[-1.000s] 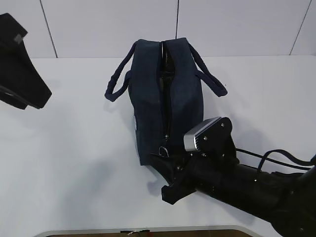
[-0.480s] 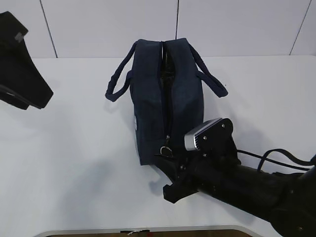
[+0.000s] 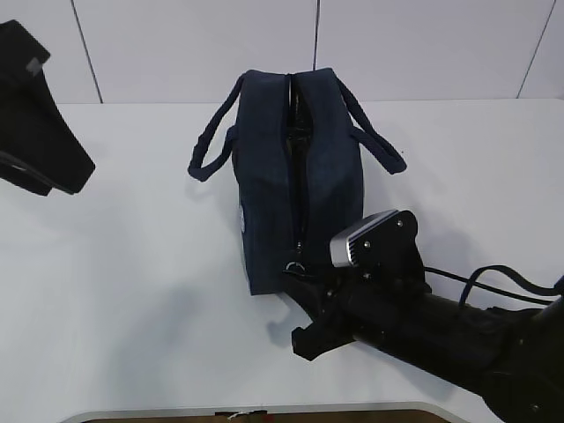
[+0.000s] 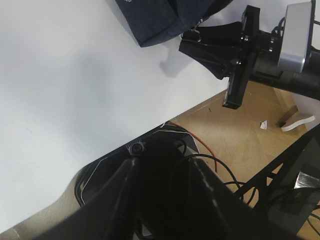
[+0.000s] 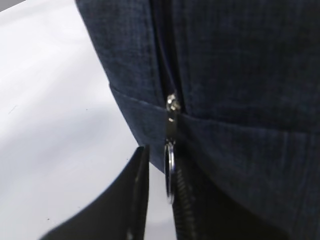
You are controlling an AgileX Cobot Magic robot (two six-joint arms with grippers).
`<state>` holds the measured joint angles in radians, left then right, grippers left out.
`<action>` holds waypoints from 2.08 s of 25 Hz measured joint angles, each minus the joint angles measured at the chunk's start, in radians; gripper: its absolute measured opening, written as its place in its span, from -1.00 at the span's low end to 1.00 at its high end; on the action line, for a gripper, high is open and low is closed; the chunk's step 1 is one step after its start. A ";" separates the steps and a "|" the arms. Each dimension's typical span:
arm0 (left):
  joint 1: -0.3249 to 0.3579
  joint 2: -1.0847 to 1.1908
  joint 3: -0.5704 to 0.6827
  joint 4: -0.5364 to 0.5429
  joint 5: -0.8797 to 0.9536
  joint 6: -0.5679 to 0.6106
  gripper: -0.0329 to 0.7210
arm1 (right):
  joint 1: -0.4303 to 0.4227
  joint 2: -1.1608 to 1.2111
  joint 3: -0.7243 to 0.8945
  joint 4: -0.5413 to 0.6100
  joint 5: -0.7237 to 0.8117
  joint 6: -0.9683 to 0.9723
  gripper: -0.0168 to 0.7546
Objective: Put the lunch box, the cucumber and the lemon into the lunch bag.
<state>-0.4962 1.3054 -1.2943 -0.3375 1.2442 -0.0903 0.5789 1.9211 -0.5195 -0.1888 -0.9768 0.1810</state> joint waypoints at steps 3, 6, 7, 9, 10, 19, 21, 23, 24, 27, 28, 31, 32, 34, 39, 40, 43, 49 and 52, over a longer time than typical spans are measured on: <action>0.000 0.000 0.000 0.000 0.000 0.000 -0.28 | 0.000 0.000 0.000 0.000 0.002 0.000 -0.84; 0.000 0.000 0.000 0.000 0.000 0.000 -0.28 | 0.000 0.000 0.000 0.002 0.011 0.000 -0.94; 0.000 0.000 0.000 0.000 0.000 0.000 -0.28 | 0.000 0.000 0.000 0.002 0.016 0.000 -0.94; 0.000 0.000 0.000 -0.004 0.000 0.000 -0.28 | 0.000 0.000 -0.002 0.002 0.019 0.000 -0.94; 0.000 0.000 0.000 -0.007 0.000 0.000 -0.28 | 0.000 0.000 -0.002 0.002 0.025 0.000 -0.94; 0.000 0.000 0.000 -0.014 0.000 0.000 -0.28 | 0.000 -0.094 -0.002 -0.002 0.140 0.000 -0.94; 0.000 0.000 0.000 -0.014 0.000 0.000 -0.28 | 0.000 -0.124 -0.002 -0.004 0.167 0.000 -0.94; 0.000 0.000 0.000 -0.014 0.000 0.000 -0.28 | 0.000 -0.147 -0.002 -0.004 0.187 0.000 -0.94; 0.000 0.000 0.000 -0.014 0.000 0.000 -0.28 | 0.000 -0.158 -0.002 -0.004 0.196 0.000 -0.94; 0.000 0.000 0.000 -0.014 0.000 0.000 -0.28 | 0.000 -0.186 -0.002 -0.004 0.214 0.000 -0.94; 0.000 0.000 0.000 -0.014 0.000 0.000 -0.28 | 0.000 -0.196 -0.002 -0.006 0.221 0.000 -0.94; 0.000 0.000 0.000 -0.016 0.000 0.000 -0.28 | 0.000 -0.223 0.000 -0.008 0.251 0.000 -0.94; 0.000 0.000 0.000 -0.016 0.000 0.000 -0.28 | 0.000 -0.231 0.000 -0.008 0.261 0.000 -0.94; 0.000 0.000 0.000 -0.018 0.000 0.000 -0.28 | 0.000 -0.250 0.000 -0.009 0.280 0.000 -0.94; 0.000 0.000 0.000 -0.028 0.000 0.000 -0.28 | 0.000 -0.302 0.002 -0.036 0.354 0.000 -0.94; 0.000 0.000 0.000 -0.033 0.000 0.000 -0.28 | 0.000 -0.315 0.002 -0.041 0.377 0.000 -0.94; 0.000 0.000 0.000 -0.038 0.000 0.000 -0.28 | 0.000 -0.344 0.002 -0.045 0.455 0.000 -0.94; 0.000 0.000 0.000 -0.041 0.000 0.000 -0.28 | 0.000 -0.375 0.002 -0.059 0.493 0.000 -0.94; 0.000 0.000 0.000 -0.041 0.000 0.000 -0.28 | 0.000 -0.382 -0.017 -0.080 0.499 0.000 -0.94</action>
<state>-0.4962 1.3054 -1.2943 -0.3788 1.2442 -0.0907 0.5789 1.5391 -0.5367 -0.2687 -0.4773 0.1810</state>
